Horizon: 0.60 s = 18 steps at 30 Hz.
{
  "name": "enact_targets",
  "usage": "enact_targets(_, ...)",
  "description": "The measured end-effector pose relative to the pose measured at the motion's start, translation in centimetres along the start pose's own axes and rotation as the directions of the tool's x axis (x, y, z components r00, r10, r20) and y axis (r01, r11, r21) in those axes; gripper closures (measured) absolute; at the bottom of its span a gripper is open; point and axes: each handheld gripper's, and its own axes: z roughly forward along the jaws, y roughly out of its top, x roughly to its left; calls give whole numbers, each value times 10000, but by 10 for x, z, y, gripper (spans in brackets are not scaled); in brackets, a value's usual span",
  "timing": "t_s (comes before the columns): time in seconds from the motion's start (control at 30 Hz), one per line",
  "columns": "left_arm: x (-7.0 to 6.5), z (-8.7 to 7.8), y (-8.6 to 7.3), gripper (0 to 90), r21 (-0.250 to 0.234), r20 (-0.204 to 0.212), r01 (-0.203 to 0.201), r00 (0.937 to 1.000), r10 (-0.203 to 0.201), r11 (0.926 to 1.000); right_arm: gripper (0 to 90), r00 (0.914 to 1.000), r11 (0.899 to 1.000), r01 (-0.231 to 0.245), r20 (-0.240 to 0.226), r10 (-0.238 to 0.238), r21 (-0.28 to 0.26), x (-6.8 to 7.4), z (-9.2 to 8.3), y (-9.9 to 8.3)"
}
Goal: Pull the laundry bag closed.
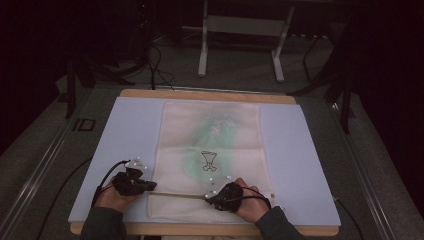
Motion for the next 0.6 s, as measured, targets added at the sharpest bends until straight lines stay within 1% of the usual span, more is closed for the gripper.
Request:
enact_targets(0.3, 0, 0, 0, 898, 13, 7, -10, 10000, 9, 10000, 823, 9999, 9999, -114, 20, 114, -45, -1, -3, -3)
enact_targets(0.43, 0, 0, 0, 898, 6, 11, 0, 10000, 0, 10000, 822, 10000, 10000, -91, 40, 91, -15, -1, -3, -5)
enact_targets(0.6, 0, 0, 0, 898, 11, 14, 3, 10000, -3, 10000, 822, 9997, 9997, -231, 67, 231, 15, -2, -5, -10)
